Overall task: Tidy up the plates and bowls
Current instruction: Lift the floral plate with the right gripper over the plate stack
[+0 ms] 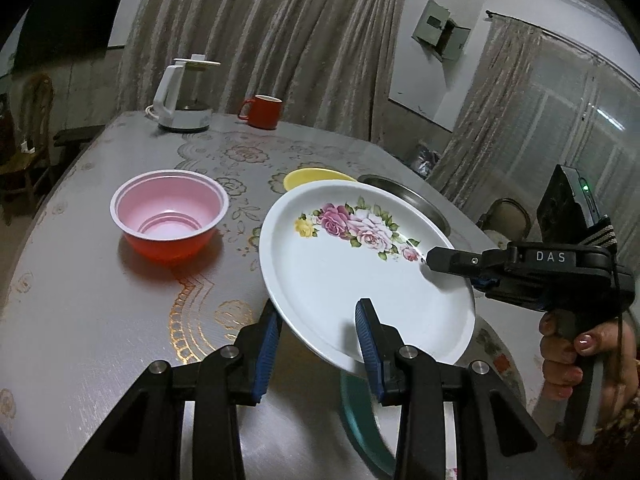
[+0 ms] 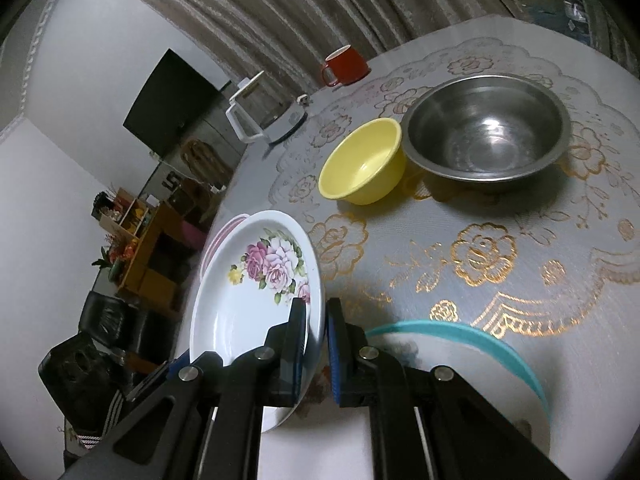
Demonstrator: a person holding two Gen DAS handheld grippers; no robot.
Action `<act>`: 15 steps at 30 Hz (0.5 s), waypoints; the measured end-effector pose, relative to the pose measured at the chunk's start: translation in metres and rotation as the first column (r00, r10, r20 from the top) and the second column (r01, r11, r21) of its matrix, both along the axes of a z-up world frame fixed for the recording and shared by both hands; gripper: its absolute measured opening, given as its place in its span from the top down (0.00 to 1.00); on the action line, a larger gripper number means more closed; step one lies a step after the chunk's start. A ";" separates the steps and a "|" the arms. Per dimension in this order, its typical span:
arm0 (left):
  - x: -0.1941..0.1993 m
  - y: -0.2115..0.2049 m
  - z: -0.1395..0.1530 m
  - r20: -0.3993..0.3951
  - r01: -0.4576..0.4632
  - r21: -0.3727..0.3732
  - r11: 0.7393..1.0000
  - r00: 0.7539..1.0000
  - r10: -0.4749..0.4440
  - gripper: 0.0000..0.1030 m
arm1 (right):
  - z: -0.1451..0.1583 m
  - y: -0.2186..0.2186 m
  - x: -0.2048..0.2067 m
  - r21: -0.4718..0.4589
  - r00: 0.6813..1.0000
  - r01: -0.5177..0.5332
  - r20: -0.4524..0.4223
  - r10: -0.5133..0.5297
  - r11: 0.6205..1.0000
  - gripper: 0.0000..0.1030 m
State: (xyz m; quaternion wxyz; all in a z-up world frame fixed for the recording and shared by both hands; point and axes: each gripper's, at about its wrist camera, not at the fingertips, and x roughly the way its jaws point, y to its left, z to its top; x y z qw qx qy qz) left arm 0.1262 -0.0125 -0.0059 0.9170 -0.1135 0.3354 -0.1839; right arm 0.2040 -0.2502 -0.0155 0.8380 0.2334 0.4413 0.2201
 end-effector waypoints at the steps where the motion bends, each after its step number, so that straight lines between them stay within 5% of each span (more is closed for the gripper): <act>1: -0.001 -0.001 0.001 0.001 0.003 0.000 1.000 1.000 -0.003 0.63 | 0.001 -0.001 -0.003 0.002 1.000 0.005 0.001 -0.005 1.000 0.91; 15: -0.035 -0.026 0.010 0.022 0.085 0.019 0.996 0.996 -0.086 0.63 | 0.009 -0.029 -0.053 0.032 0.998 0.062 0.023 -0.062 0.998 0.90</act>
